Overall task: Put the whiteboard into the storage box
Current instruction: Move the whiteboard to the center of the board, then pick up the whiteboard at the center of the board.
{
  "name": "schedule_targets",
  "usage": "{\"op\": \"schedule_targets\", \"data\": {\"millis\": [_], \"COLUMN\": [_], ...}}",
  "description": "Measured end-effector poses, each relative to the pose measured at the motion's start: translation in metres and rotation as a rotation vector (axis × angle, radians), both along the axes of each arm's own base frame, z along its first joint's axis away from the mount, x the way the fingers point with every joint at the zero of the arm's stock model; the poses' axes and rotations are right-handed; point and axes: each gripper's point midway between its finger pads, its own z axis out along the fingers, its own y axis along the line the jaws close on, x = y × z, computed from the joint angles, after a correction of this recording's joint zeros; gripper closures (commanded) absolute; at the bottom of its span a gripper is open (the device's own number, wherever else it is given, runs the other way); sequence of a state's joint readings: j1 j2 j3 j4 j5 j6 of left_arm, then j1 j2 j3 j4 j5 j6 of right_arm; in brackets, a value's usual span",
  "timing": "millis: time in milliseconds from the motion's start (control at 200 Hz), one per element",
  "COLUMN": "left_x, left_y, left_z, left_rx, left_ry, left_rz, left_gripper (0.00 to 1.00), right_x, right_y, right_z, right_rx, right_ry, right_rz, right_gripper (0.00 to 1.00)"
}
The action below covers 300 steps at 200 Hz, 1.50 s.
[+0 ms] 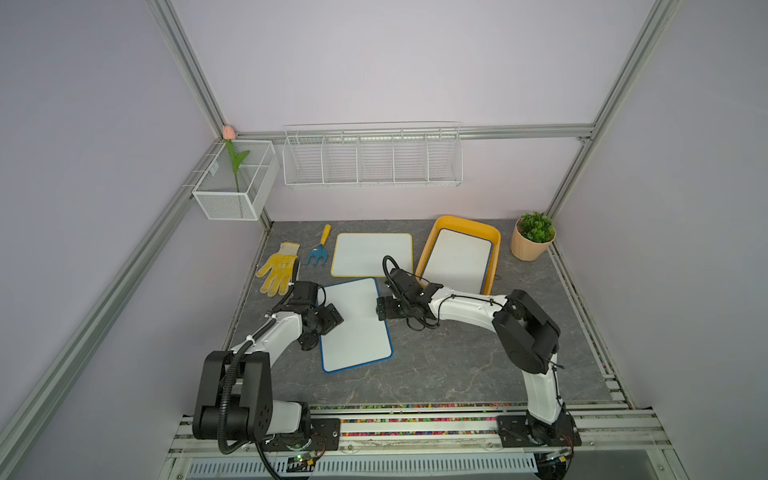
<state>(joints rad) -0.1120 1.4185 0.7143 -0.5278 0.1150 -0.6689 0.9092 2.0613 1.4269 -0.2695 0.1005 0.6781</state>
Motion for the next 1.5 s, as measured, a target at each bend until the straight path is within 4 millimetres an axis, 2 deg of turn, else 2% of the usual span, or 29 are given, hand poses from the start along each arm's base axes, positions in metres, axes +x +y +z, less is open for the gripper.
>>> {"op": "schedule_targets", "data": {"millis": [130,240,630,835,995,1225,1500], "left_x": [0.005,0.005,0.007,0.010,0.010,0.010,0.008], "left_y": [0.001,0.001,-0.002,-0.005,-0.005,-0.005,-0.004], "left_z": [-0.002,-0.003,-0.013,-0.013,-0.014,-0.014,-0.016], "left_rx": [0.018,0.039,0.145,0.138,0.132,0.131,0.131], "left_ry": [0.031,0.048,0.150,0.157,0.159,0.158,0.152], "left_rz": [0.000,-0.005,-0.037,-0.044,-0.042,-0.045,-0.045], "left_gripper": [0.00,0.01,0.10,0.13,0.14,0.15,0.16], "right_x": [-0.006,-0.010,-0.002,-0.005,0.002,0.023,0.029], "right_y": [0.013,0.022,0.038,0.058,0.061,0.064,0.061], "right_z": [-0.011,-0.013,-0.014,-0.009,-0.006,0.004,0.011], "right_rx": [-0.033,-0.047,-0.031,0.067,0.143,0.383,0.532], "right_ry": [-0.019,-0.050,-0.100,-0.068,-0.010,0.096,0.198], "right_rz": [-0.017,-0.048,-0.092,-0.040,-0.036,-0.094,-0.175], "right_gripper": [0.11,0.11,0.11,0.11,0.11,0.11,0.11]}}
